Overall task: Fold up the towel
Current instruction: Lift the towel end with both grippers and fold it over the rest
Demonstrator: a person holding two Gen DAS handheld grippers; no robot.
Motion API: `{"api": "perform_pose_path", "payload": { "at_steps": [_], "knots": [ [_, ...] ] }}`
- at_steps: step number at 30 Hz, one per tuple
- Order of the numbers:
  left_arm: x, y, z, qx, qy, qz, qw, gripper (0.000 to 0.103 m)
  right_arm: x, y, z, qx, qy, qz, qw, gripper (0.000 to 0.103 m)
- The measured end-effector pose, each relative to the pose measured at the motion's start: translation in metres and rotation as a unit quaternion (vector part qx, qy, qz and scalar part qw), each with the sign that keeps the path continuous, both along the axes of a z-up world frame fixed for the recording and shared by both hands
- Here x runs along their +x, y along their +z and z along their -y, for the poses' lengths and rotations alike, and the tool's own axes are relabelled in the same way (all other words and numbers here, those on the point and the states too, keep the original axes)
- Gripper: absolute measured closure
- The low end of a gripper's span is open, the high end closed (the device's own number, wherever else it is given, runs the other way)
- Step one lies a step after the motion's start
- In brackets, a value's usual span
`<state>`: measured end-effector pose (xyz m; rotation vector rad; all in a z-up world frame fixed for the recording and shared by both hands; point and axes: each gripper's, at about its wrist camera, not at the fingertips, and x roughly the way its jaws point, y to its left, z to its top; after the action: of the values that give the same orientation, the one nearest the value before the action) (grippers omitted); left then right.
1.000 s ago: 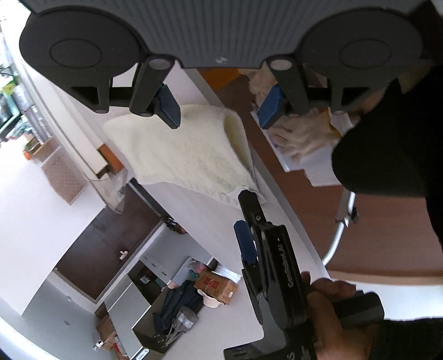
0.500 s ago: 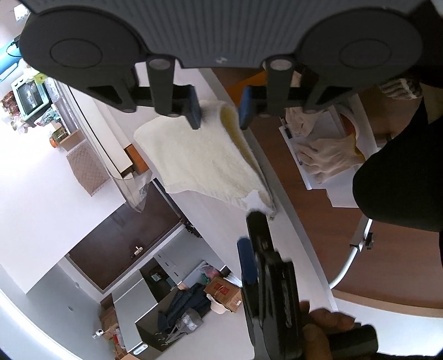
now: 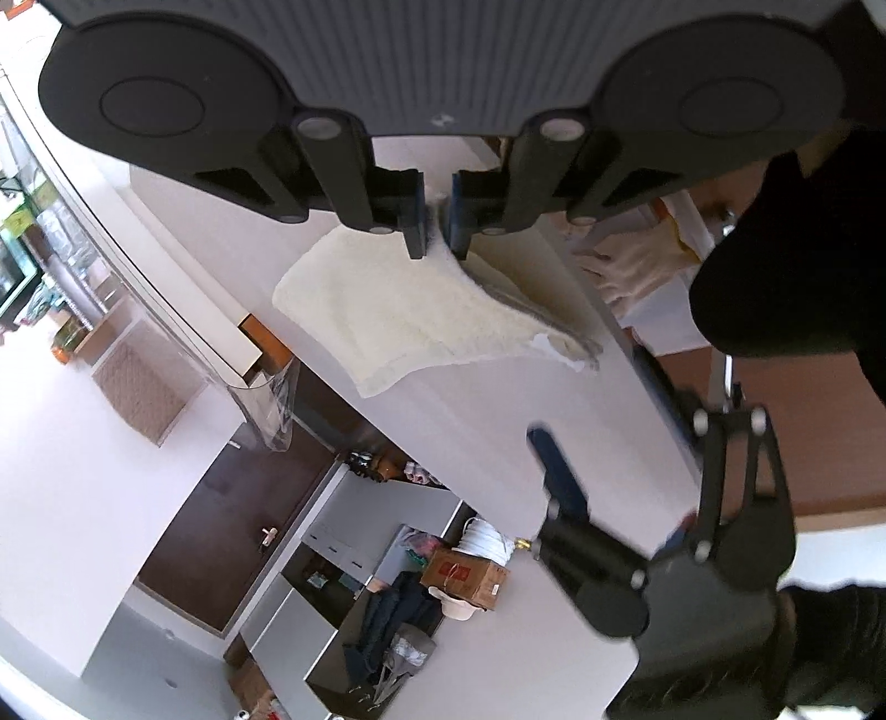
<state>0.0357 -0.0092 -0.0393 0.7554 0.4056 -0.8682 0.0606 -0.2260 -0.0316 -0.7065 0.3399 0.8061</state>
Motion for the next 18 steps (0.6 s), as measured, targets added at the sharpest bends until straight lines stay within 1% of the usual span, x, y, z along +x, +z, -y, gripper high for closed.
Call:
{"api": "perform_pose_path", "payload": {
  "at_steps": [1,4,5,6,7,8,10,12,16,18],
  "knots": [
    [0.0,-0.003,0.004,0.004,-0.005,0.007,1.0,0.038,0.001,0.002,0.001,0.002,0.001,-0.004,1.0,0.094],
    [0.002,-0.01,0.014,0.014,-0.017,0.019,0.9996,0.05,0.002,0.01,0.004,0.007,0.004,-0.01,1.0,0.094],
    [0.003,-0.012,0.017,0.017,-0.02,0.019,0.9995,0.058,0.002,0.011,0.005,0.009,0.005,-0.013,1.0,0.094],
    [0.003,-0.014,0.019,0.02,-0.023,0.019,0.9993,0.069,0.002,0.013,0.007,0.013,0.006,-0.018,1.0,0.094],
    [0.002,-0.015,0.021,0.024,-0.027,0.02,0.9992,0.078,0.002,0.014,0.008,0.016,0.005,-0.021,1.0,0.094],
    [0.0,-0.015,0.022,0.026,-0.029,0.022,0.999,0.092,0.001,0.014,0.009,0.014,0.004,-0.022,1.0,0.094],
    [-0.006,-0.009,0.02,0.025,-0.033,0.014,0.999,0.093,0.0,0.012,0.011,0.005,0.003,-0.025,1.0,0.094],
    [-0.012,-0.002,0.017,0.02,-0.039,0.001,0.999,0.093,-0.008,0.008,0.015,-0.01,0.015,-0.033,0.999,0.094],
    [-0.017,0.023,0.007,-0.019,-0.033,-0.039,0.9985,0.093,-0.026,0.012,0.016,-0.037,0.047,-0.032,0.998,0.094],
    [-0.012,0.031,0.004,-0.027,-0.02,-0.041,0.9986,0.093,-0.027,0.018,0.016,-0.036,0.053,-0.026,0.998,0.094]
  ]
}}
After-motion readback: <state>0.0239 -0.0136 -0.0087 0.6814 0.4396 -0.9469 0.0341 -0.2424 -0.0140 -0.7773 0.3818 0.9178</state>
